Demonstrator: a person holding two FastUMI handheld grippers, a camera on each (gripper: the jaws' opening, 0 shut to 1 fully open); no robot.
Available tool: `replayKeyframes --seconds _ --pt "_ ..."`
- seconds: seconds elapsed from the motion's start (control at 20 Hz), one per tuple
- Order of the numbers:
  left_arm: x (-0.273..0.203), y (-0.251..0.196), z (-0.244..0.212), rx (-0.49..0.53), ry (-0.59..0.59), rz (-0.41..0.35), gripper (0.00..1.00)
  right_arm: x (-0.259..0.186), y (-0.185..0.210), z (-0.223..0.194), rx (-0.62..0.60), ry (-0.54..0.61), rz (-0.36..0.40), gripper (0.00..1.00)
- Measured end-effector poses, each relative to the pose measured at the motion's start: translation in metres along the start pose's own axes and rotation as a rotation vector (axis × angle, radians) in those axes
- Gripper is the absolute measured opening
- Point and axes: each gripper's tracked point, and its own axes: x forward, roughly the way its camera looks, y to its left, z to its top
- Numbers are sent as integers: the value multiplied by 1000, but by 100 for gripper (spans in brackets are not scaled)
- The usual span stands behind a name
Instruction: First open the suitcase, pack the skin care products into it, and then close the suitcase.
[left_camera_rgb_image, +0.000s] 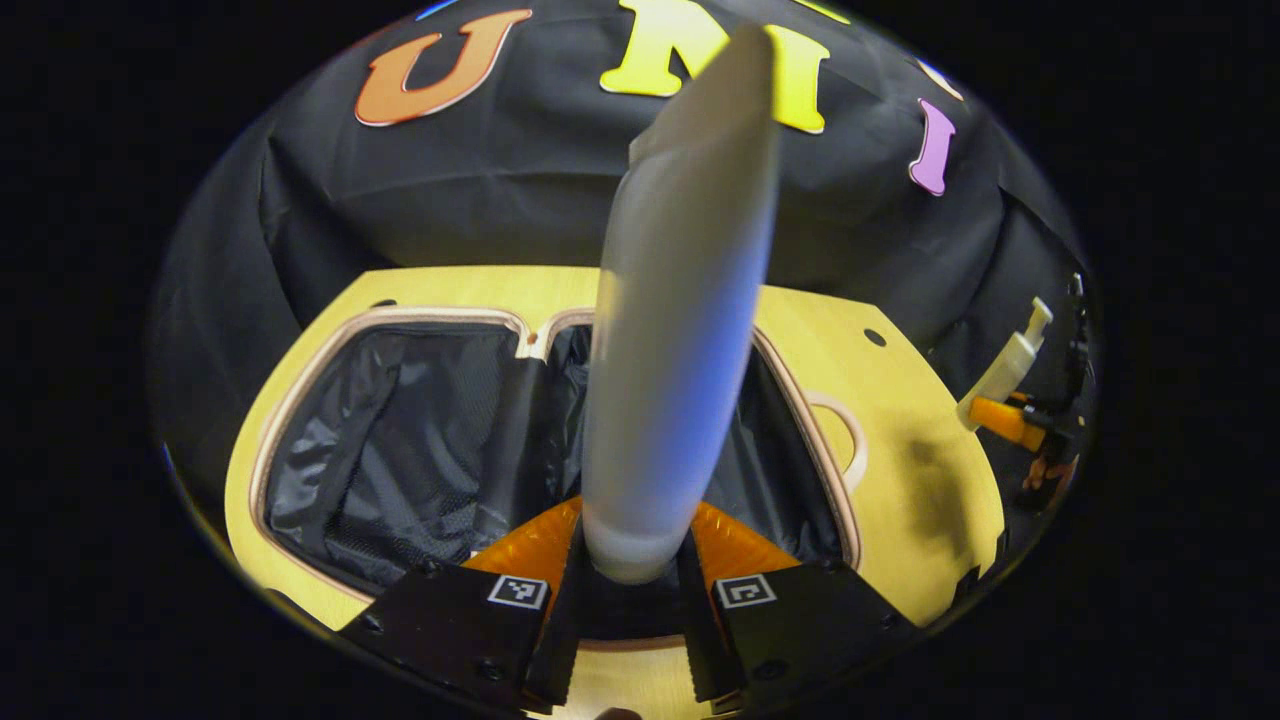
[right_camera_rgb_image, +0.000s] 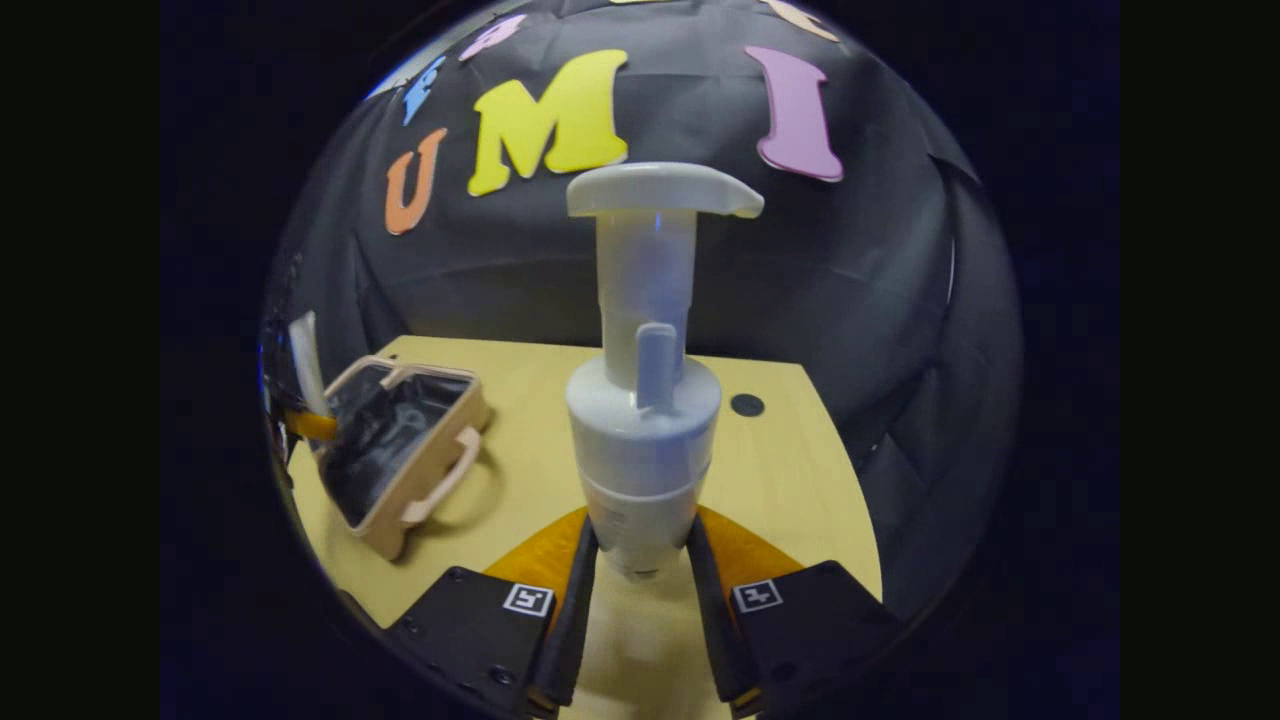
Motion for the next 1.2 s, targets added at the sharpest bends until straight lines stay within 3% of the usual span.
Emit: replayKeyframes --seconds 0.15,0.35,0.45,0.75,0.85,0.9,0.95,1.1,1.15,1.2 --pt "24 -5 -14 -29 88 -91 47 -39 50 4 8 65 123 48" --pt "44 -2 -31 -41 210 -99 47 -79 90 6 128 107 236 46" --pt "54 -1 -39 -105 322 -89 46 -103 96 18 145 80 241 48" --pt "65 1 -40 -122 405 -34 45 -118 91 17 154 76 190 48" --pt "63 0 -40 -122 407 -13 49 -120 105 16 149 93 203 48" --pt "65 0 -41 -123 405 -7 58 -119 110 14 144 100 206 48" --pt "61 -1 -43 -137 410 8 44 -118 114 8 133 113 207 48" --pt "43 0 -49 -190 419 35 67 -114 133 -2 96 154 214 48" --pt "30 3 -42 -192 378 50 72 -112 142 1 82 161 223 48" --pt "11 5 -33 -187 320 45 84 -108 152 5 69 165 236 48"
